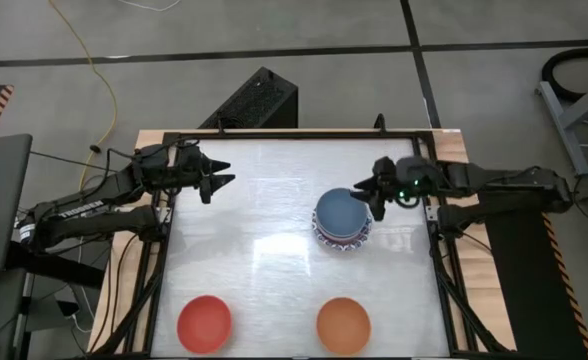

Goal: Nest bowls inside each other
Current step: Stack the orange bowl on top of the blue bowl

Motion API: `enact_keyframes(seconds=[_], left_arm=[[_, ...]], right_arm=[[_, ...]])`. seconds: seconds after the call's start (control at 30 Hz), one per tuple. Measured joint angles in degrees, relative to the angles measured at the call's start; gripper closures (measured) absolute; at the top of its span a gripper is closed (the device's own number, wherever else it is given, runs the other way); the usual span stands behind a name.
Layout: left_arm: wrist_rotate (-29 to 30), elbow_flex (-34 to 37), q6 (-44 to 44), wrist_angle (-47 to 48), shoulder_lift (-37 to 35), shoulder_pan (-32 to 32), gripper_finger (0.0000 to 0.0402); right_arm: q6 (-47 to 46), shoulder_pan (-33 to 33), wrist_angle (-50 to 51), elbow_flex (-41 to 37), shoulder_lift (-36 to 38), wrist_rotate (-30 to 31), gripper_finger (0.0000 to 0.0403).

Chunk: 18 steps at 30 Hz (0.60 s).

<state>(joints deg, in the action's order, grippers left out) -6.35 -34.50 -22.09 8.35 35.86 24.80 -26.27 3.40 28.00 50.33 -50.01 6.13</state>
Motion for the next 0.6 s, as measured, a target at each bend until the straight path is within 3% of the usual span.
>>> enact_keyframes(seconds=[0.2, 0.4, 0.6], left_arm=[[-0.6, 0.0, -1.1, 0.0, 0.0, -0.9, 0.0164], [-1.3, 0.0, -2.4, 0.0, 0.0, -3.3, 0.0164], [-9.9, -0.2, -4.1, 3.9, 0.0, -10.2, 0.0164]], right_arm=[[-4.2, -7.5, -0.8, -5.9, 0.5, 6.6, 0.0235], [-5.3, -13.0, -1.9, -6.8, -0.5, 15.0, 0.0235], [-5.7, -16.1, -1.5, -6.8, -0.5, 19.4, 0.0235]])
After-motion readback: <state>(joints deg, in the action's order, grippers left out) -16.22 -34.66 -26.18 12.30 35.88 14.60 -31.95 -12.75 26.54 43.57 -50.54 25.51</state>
